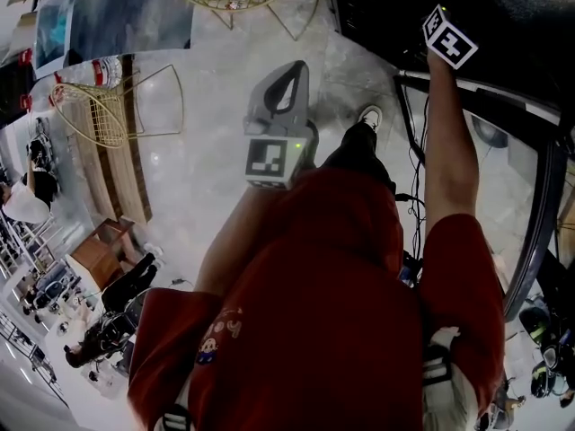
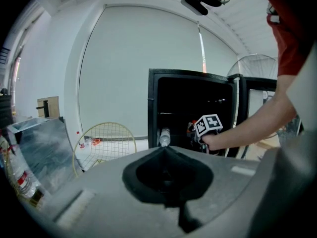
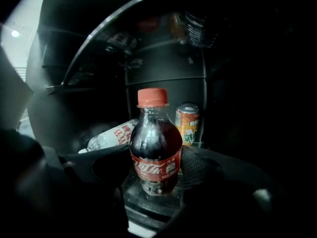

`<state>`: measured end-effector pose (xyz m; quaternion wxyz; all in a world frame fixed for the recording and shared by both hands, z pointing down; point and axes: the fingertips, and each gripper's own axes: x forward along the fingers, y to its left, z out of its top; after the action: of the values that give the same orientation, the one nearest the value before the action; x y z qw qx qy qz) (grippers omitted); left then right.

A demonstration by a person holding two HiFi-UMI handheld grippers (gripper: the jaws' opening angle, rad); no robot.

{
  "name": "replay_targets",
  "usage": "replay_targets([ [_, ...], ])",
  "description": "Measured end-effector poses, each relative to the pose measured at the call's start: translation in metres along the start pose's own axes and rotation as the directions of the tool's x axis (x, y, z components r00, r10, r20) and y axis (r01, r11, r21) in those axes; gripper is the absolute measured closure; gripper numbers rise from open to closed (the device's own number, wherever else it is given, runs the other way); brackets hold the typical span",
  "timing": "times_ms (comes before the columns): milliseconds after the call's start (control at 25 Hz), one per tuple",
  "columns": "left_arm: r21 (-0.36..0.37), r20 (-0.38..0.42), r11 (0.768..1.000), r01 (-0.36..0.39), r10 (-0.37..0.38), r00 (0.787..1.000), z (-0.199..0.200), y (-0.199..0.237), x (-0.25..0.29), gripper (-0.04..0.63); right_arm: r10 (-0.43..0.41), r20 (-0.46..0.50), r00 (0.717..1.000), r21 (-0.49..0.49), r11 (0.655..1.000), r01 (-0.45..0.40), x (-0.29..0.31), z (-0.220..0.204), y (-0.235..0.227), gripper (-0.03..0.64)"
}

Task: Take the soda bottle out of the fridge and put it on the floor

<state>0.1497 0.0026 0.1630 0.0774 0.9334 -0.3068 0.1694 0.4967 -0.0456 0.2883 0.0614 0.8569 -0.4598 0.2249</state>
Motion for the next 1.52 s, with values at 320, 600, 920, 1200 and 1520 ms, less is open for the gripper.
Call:
replay_targets([
  [320, -0.003, 0.022, 1.0, 0.005, -0.005, 1.0, 0.005, -0.002, -0.003, 0.595, 0.056, -0.025, 0.998, -0.059, 0.997, -0.057, -0.027, -0.011, 0.018, 0.319],
  [600, -0.025, 0.025, 1.0, 0.013, -0.012, 1.0, 0.002, -0.002, -0.008, 0.595, 0.077, -0.065, 0.995, -0.087, 0.993, -0.082, -0.054, -0.023, 0.027, 0.319],
  [920, -0.029, 0.028, 0.999, 0.016, -0.015, 0.999, -0.005, 0.004, -0.009, 0.595, 0.122, -0.087, 0.989, -0.134, 0.982, -0.133, -0.09, -0.042, 0.043, 0.319],
  [1200, -0.023, 0.022, 0.999, 0.026, -0.026, 0.999, -0.01, 0.009, -0.012, 0.595, 0.189, -0.084, 0.978, -0.165, 0.966, -0.201, -0.146, -0.043, 0.069, 0.319],
  [1520, -0.005, 0.001, 0.999, 0.051, -0.051, 0.999, -0.01, 0.008, -0.014, 0.595, 0.298, -0.061, 0.953, -0.274, 0.913, -0.303, -0.214, -0.026, 0.11, 0.319],
])
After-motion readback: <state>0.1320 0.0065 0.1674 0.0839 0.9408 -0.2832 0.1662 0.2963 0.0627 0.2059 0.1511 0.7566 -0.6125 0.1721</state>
